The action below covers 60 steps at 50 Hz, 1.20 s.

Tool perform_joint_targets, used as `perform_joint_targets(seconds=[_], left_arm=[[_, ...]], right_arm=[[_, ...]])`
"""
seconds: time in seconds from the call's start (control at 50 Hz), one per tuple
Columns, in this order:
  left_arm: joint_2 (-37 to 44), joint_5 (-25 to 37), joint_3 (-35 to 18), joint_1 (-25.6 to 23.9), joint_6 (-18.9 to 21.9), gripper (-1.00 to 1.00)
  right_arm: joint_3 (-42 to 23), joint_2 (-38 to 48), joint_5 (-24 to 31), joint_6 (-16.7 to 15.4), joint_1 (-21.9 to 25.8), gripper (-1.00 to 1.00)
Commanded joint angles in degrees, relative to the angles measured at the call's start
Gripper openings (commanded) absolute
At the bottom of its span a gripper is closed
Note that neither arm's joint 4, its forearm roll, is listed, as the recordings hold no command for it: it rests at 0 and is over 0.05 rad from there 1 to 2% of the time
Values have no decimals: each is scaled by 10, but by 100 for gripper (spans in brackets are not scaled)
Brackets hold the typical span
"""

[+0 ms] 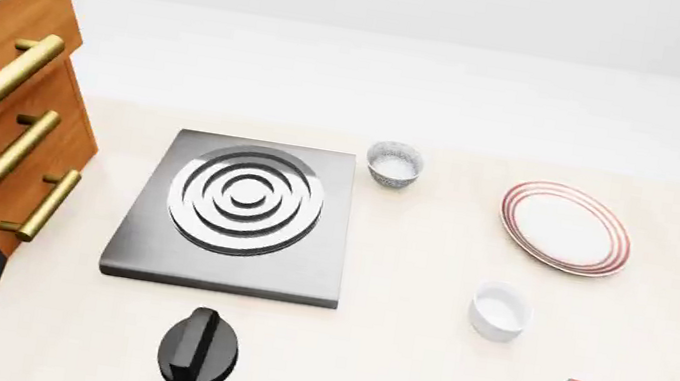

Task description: Pick the akita bowl next to the cookies box and place it on the plate.

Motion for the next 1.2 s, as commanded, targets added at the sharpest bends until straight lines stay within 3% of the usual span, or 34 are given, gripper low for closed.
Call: perform_joint_targets(seconds=[0.02,0.62,1.2], left_arm=[[0,0,0,0,0,100],[0,0,0,0,0,100],[0,0,0,0,0,100]], right_arm=[[-36,56,-6,3,-11,100],[-150,193,2,-5,-25,100],[-167,288,-37,-29,-22,100]])
